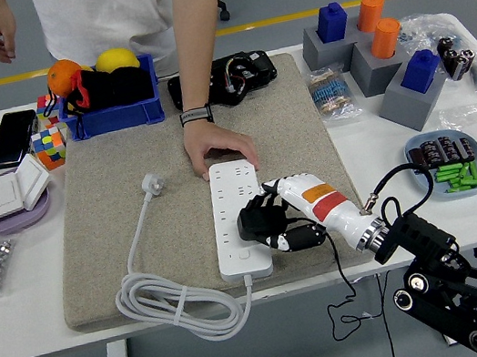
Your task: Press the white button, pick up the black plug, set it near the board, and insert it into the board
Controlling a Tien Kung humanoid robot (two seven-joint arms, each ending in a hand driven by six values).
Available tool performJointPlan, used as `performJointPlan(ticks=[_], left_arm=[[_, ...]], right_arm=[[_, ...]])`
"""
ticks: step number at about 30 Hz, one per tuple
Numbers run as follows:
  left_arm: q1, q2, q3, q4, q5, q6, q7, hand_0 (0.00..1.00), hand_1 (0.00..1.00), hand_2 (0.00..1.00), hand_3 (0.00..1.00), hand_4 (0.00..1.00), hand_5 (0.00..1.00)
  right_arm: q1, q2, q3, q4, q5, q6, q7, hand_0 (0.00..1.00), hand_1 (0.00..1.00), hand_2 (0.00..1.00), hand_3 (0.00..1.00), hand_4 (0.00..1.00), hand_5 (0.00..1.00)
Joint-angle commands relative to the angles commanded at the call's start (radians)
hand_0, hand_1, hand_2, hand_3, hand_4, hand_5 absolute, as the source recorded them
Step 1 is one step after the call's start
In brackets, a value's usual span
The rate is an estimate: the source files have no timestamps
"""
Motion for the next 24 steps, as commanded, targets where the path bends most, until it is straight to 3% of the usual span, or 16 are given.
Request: performJointPlan(ticks=[24], left_arm=[[0.000, 0.001, 0.000, 0.000, -0.001, 0.000, -0.001, 0.466, 0.498, 0.510, 0.579, 0.567, 0.284]], right_arm=[[0.041, 0.012, -0.050, -0.039, -0.019, 0.004, -0.011, 0.382, 0.287, 0.296, 0.522, 0.780, 0.002]])
